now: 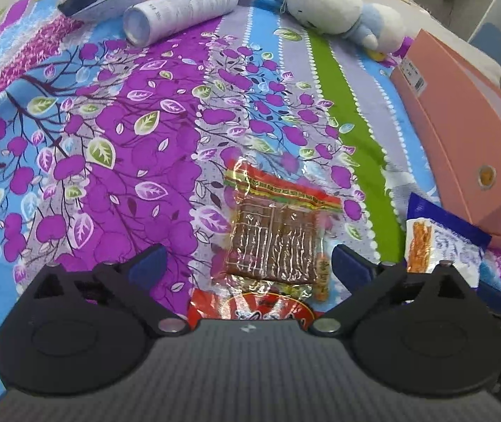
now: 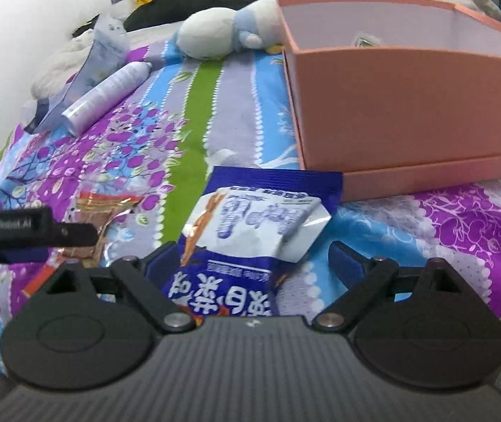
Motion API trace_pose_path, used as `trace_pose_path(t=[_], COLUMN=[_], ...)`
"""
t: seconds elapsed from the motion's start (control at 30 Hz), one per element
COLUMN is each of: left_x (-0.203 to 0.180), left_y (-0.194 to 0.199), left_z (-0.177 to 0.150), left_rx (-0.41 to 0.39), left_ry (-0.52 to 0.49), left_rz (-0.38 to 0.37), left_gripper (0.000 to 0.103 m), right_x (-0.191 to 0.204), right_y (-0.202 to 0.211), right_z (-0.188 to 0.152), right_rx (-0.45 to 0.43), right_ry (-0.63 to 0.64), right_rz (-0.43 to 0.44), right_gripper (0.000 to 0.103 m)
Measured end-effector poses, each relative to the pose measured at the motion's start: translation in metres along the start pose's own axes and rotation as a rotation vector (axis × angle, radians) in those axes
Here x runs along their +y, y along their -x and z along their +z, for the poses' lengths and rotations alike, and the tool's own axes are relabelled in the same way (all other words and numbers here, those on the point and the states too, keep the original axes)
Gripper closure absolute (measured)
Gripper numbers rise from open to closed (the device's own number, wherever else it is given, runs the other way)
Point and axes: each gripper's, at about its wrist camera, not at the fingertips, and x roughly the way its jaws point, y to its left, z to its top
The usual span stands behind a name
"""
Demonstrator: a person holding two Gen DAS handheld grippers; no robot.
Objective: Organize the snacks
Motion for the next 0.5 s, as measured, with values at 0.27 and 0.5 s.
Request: trace_pose_path(t=[0.27,0.5], left_x=[-0.011,-0.019], left_y=[-0.005,-0.011], left_z=[-0.002,0.001], left_rx=[0.011,0.025], left_ry=[-0.057,-0.07], left_rz=[0.047,0.08], left_gripper=[0.0,0.0], right_x=[0.02,0.015], right_y=[-0.015,-0.014], right_z=[-0.011,-0.011], right_rx=[0.009,0.017], right_ry=[0.229,0.247], right_rz=[0.0,0.027], right_gripper=[0.0,0.0])
